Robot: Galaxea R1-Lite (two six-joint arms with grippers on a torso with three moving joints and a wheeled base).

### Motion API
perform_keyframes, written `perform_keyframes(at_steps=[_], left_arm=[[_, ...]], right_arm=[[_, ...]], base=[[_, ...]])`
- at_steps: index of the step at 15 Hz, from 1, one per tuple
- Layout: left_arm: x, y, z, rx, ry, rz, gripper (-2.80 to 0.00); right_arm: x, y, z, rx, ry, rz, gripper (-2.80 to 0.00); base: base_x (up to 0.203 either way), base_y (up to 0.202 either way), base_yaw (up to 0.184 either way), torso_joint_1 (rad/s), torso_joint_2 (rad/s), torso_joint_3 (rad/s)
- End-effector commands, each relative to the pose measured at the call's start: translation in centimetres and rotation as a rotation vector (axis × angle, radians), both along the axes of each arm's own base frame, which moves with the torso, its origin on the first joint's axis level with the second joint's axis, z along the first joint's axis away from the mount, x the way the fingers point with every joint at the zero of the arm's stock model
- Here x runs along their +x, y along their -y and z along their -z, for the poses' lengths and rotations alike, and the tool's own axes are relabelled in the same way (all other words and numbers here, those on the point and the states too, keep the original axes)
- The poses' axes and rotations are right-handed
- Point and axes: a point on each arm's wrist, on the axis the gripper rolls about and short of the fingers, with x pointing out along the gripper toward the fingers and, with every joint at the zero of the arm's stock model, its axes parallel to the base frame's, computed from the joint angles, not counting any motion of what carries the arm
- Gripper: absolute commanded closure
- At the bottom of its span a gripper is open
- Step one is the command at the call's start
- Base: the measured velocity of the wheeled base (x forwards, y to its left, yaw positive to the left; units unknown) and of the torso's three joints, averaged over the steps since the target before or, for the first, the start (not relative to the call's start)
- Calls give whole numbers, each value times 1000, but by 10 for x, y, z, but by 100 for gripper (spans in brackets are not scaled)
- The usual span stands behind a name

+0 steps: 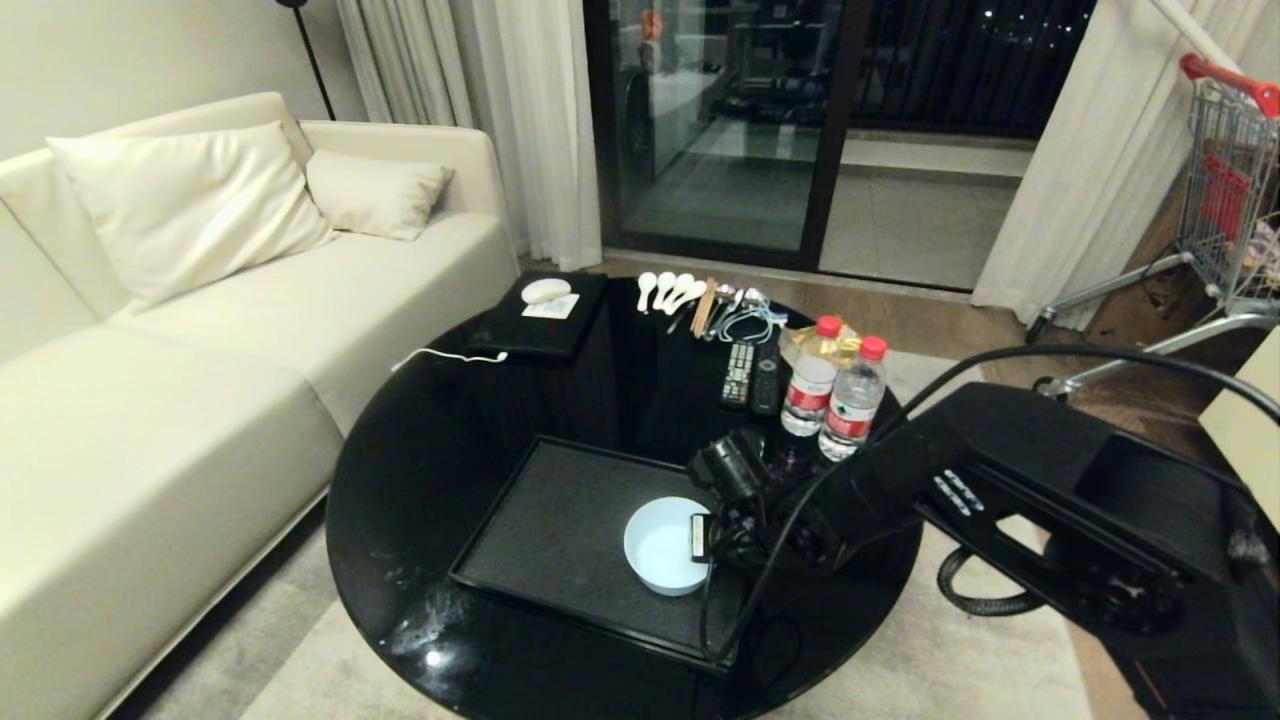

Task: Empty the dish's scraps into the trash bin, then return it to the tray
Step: Put the bowl back to the table

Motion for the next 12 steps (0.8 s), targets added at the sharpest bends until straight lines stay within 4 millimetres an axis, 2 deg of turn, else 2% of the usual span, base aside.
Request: perform_keyframes(at_steps=[1, 7, 12], left_arm=[[0, 0, 0, -1, 1, 0, 0], [0, 0, 0, -1, 1, 0, 0], [0, 0, 0, -1, 1, 0, 0]], right_arm=[[0, -1, -9, 12, 37, 3, -280], [-4, 1, -57, 56, 134, -16, -280], [-16, 12, -118, 77, 261, -35, -280]], base=[[0, 0, 0, 0, 0, 0], [0, 0, 0, 0, 0, 0], [0, 0, 0, 0, 0, 0]])
